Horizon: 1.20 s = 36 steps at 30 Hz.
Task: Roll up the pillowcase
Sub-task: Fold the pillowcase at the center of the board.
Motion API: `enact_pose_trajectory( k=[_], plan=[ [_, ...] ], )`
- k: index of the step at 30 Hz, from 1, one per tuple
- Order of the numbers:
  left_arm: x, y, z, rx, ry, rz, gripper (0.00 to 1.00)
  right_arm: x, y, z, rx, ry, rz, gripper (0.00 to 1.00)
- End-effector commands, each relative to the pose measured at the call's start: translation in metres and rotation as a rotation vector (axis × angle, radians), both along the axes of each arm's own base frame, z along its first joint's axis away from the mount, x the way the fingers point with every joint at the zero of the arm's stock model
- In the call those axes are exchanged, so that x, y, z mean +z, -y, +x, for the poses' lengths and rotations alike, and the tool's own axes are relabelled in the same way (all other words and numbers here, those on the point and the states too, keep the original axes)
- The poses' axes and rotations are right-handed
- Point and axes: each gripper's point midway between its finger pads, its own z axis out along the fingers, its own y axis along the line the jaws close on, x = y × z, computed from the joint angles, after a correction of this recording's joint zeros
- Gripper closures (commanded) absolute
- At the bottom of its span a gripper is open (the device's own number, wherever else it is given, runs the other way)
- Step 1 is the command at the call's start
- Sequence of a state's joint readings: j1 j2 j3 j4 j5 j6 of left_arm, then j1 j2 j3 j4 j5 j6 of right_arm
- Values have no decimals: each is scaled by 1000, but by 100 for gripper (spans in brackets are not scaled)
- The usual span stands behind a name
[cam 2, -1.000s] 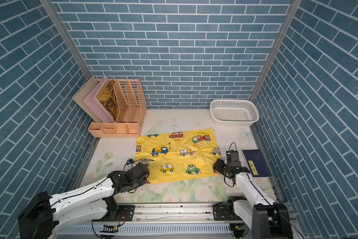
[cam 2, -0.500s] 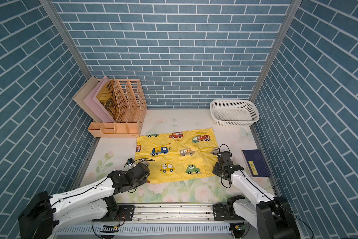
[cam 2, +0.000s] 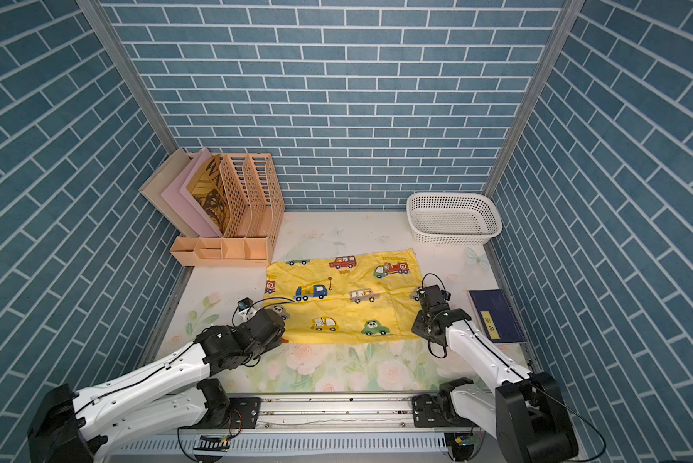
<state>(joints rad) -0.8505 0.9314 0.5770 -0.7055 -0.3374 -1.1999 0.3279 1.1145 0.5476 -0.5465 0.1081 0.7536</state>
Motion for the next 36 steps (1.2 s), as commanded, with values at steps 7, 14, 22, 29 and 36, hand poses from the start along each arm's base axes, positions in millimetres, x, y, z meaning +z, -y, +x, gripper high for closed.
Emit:
enact_pose_trajectory(
  k=[7, 14, 22, 29, 36],
  plan=[
    [41, -14, 45, -38, 77, 109, 100, 52, 6, 45, 134, 34, -167, 100],
    [86, -19, 86, -59, 178, 165, 100, 88, -8, 84, 203, 128, -175, 100],
    [92, -26, 127, -77, 217, 199, 100, 133, -20, 144, 240, 264, -218, 100],
    [96, -28, 170, -96, 234, 234, 100, 139, -33, 196, 261, 314, -218, 100],
    [73, -31, 186, -99, 188, 249, 100, 113, -41, 222, 277, 271, -225, 100]
  ],
)
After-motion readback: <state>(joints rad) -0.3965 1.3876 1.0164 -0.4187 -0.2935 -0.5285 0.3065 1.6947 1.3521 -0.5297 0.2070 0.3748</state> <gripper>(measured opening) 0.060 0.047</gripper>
